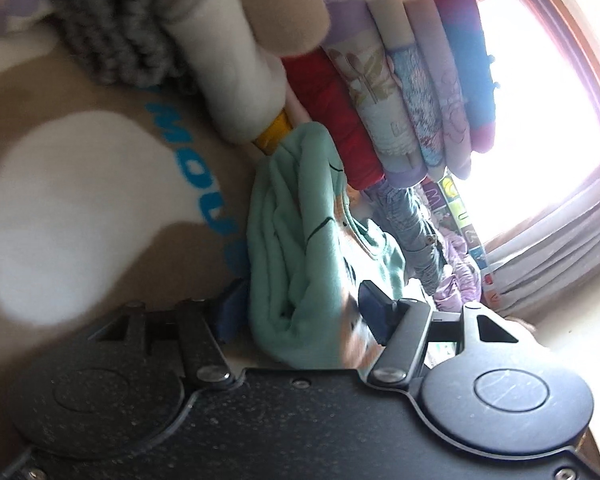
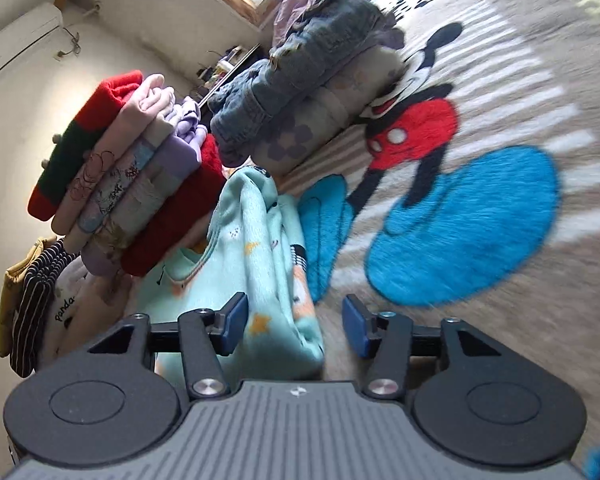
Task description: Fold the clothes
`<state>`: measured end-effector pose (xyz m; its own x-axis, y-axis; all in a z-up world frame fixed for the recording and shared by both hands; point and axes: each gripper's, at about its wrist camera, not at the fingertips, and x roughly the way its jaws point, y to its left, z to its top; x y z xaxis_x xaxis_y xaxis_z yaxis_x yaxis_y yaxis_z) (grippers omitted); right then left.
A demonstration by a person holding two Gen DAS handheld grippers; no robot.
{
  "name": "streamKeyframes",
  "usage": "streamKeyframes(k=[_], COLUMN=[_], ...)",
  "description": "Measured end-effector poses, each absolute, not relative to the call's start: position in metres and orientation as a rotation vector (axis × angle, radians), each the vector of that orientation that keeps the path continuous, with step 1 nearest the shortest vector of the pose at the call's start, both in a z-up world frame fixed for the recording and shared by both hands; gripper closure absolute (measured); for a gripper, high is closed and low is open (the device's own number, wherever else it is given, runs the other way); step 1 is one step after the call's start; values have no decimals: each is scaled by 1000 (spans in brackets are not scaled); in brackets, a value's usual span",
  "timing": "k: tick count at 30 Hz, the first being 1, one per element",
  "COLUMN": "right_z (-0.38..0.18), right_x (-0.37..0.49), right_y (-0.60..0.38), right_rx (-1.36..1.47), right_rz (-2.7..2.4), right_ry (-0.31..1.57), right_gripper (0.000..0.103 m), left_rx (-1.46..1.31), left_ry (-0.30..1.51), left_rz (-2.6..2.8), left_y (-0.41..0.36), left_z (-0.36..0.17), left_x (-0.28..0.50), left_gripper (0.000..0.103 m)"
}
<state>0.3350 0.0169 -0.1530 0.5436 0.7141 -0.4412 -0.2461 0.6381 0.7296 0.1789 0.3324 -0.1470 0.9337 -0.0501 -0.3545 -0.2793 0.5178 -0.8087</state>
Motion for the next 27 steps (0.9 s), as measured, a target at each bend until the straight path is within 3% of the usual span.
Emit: streamKeyframes(k=[5,9,12,20,27], right_z=[-138,-120,-102,-44,-6], right_x=[302,271,249,203,180], right_y=[6,6,8,15,22], right_rx=[541,423,340,190,122], right_rz=[594,596,606,612,585], right_ry=[835,852,845,784,741], right_gripper=[46,32,21,1,0], left_rx=[-1001,-963,-919,-591,-388], left_ry=[384,460,502,577,566], left_rz=[167,189,207,290,399], left_y=[321,305,289,253,233], left_z=[-138,-124,-114,-50,4], left_x=[153,136,121,106,89], left_gripper=[26,7,1,0,0])
